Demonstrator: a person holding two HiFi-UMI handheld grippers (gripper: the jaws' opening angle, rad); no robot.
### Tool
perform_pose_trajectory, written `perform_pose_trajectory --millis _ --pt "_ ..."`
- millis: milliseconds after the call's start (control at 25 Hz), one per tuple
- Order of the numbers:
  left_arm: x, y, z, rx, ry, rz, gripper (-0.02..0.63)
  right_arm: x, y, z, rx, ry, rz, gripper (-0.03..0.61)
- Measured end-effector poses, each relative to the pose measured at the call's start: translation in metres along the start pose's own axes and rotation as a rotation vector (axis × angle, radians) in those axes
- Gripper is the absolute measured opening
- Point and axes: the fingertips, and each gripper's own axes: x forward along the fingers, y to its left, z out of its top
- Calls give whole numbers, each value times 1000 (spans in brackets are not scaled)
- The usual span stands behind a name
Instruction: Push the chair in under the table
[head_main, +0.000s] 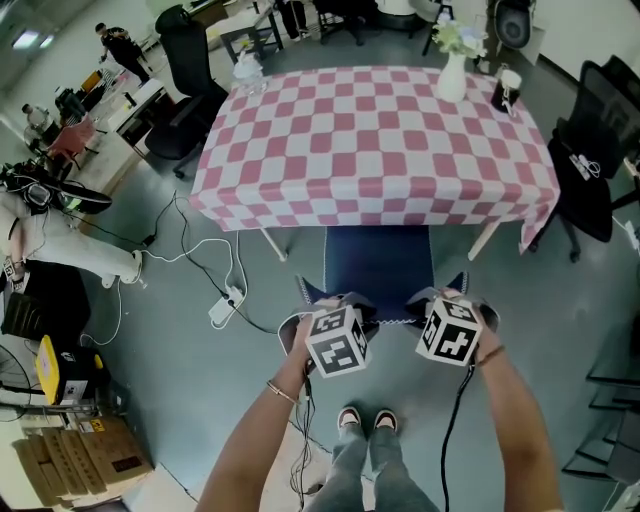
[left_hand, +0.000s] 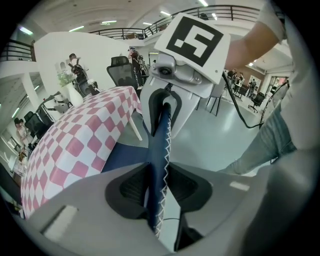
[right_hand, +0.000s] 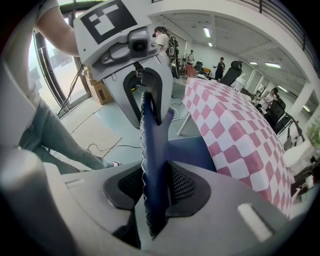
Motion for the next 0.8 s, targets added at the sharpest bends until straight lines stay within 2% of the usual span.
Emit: perform_pose_trajectory --millis 800 --pt "8 50 6 19 -14 43 101 7 -50 7 8 13 -25 114"
